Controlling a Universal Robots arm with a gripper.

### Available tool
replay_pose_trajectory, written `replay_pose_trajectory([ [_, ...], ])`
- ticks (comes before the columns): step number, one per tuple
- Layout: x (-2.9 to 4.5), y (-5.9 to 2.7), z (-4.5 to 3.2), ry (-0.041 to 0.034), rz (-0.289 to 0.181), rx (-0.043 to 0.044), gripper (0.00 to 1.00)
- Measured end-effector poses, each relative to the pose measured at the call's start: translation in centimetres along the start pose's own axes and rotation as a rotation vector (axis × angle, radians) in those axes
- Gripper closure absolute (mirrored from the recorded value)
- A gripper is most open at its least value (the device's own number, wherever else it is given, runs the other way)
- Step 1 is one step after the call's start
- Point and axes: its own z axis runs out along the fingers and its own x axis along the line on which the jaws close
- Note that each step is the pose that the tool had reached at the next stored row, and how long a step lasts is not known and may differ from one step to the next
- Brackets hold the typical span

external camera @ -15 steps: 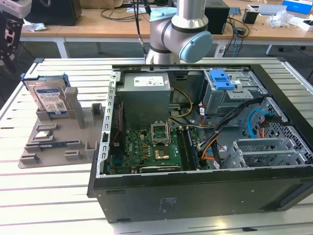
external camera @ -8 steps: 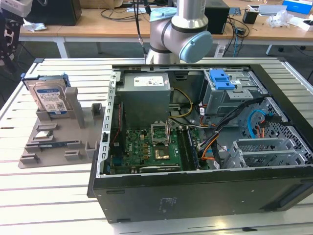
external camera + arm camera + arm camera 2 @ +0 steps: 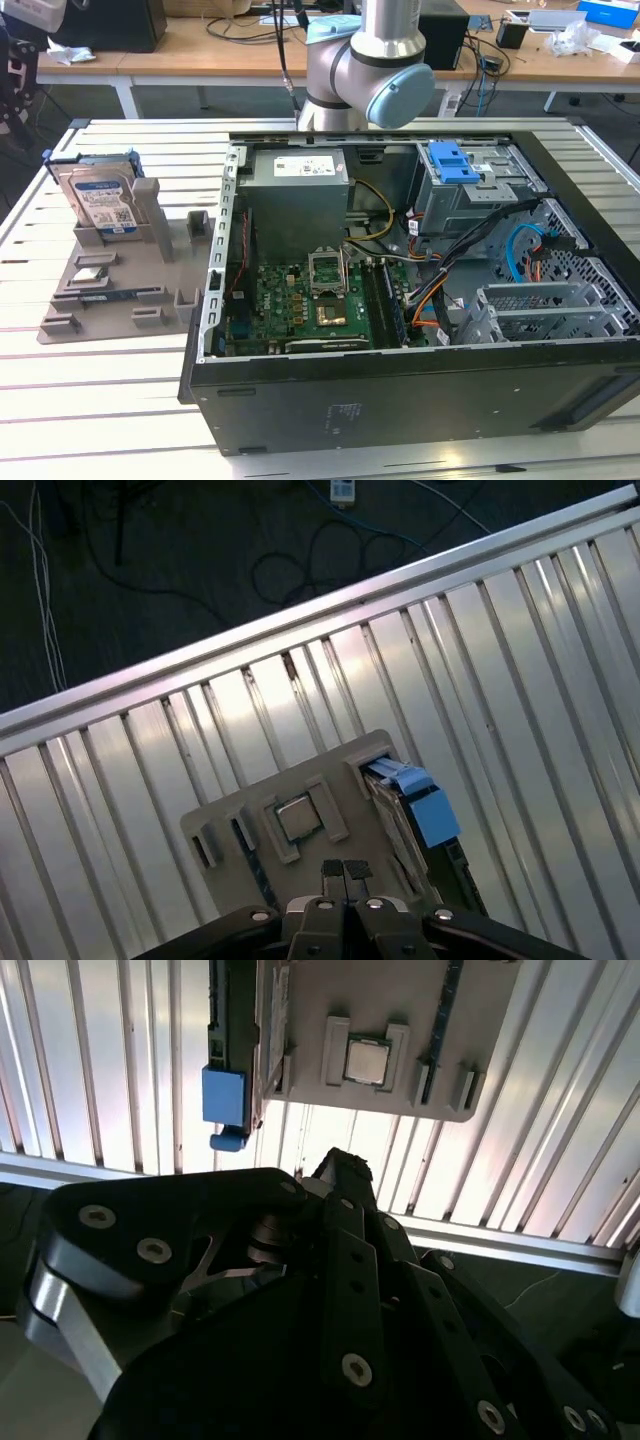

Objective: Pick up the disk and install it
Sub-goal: 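Pick up the disk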

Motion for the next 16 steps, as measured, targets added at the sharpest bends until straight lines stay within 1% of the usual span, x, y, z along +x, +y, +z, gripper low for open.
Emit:
replay_pose_trajectory([
  [16,0.0,0.0,0.0,0.0026,-0.086,-0.0018,0.89],
])
